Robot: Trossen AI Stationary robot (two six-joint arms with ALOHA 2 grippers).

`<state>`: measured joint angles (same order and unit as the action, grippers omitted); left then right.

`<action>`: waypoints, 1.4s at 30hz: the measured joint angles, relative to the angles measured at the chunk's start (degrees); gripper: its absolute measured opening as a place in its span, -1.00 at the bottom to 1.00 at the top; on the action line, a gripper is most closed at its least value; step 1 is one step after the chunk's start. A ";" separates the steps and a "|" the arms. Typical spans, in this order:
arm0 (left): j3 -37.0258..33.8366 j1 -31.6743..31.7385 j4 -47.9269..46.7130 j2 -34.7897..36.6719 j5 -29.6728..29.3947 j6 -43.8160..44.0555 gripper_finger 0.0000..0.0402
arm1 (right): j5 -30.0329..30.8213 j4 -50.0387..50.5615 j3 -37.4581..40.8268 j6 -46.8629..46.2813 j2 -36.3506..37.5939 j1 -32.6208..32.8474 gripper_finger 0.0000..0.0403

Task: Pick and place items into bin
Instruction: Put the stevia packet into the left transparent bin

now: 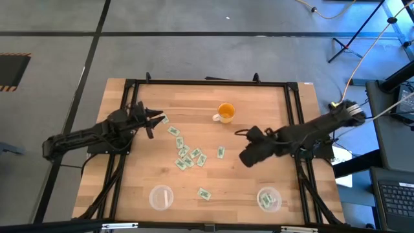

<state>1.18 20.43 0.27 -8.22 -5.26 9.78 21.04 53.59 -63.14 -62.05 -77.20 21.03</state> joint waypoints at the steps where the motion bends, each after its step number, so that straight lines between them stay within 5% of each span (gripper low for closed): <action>1: 0.32 -0.01 -0.35 -0.88 -0.30 0.06 -0.35 | 0.04 -3.32 2.46 3.18 2.13 -1.00 -0.62; 7: 3.07 0.00 -0.64 -7.49 1.07 1.45 -0.35 | 0.11 -18.98 15.93 15.17 14.52 -5.79 -0.71; 16: 12.50 -2.75 -0.17 -22.05 18.27 -10.38 -0.32 | 6.32 -31.10 28.96 17.59 29.08 -6.31 -0.74; 26: 23.29 -16.92 -3.77 -40.14 13.78 -28.01 -0.26 | 8.50 -45.46 38.79 20.53 36.17 -8.31 -0.74; 42: 28.88 -34.95 -5.91 -64.46 9.55 -25.37 -0.42 | 8.44 -46.47 40.07 20.77 35.83 -8.54 -0.74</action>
<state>30.06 -14.53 -5.64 -72.68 4.30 -15.59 29.47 7.12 -23.07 -41.28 -41.36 12.49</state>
